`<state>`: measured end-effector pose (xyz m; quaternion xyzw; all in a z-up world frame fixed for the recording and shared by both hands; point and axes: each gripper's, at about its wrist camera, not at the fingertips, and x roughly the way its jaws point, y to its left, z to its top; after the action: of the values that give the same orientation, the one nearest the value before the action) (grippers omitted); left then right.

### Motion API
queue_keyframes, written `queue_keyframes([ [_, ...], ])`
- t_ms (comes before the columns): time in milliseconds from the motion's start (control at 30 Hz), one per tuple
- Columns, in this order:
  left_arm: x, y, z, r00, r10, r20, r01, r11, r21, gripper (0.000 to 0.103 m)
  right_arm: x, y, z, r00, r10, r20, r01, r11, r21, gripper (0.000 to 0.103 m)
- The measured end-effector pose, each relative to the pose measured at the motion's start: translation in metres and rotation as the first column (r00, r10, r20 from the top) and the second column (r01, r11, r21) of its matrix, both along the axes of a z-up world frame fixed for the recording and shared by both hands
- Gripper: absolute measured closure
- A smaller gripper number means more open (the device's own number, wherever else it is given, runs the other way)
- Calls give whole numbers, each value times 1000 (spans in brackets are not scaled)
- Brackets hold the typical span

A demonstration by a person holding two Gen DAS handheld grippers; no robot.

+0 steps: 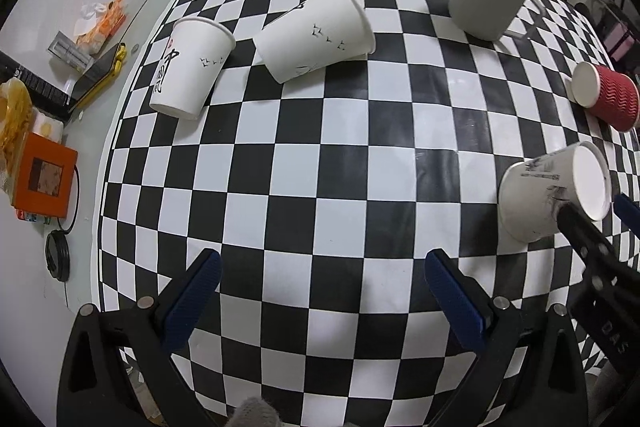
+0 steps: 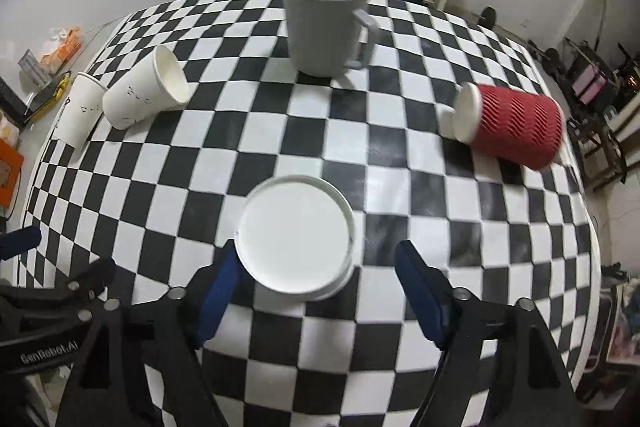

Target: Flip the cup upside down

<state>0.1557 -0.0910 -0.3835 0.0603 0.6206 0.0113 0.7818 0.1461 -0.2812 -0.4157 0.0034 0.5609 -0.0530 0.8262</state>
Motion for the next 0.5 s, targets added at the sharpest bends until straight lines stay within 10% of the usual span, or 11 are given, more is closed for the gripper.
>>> queue_keyframes([
  [233, -13, -2, 38, 999, -19, 46, 20, 999, -37, 0, -35, -19, 33, 996, -85, 2, 85, 996, -40, 2],
  [500, -39, -13, 145, 979, -78, 188, 99, 989, -109, 0, -73, -29, 123, 989, -139, 51, 142, 988, -62, 1],
])
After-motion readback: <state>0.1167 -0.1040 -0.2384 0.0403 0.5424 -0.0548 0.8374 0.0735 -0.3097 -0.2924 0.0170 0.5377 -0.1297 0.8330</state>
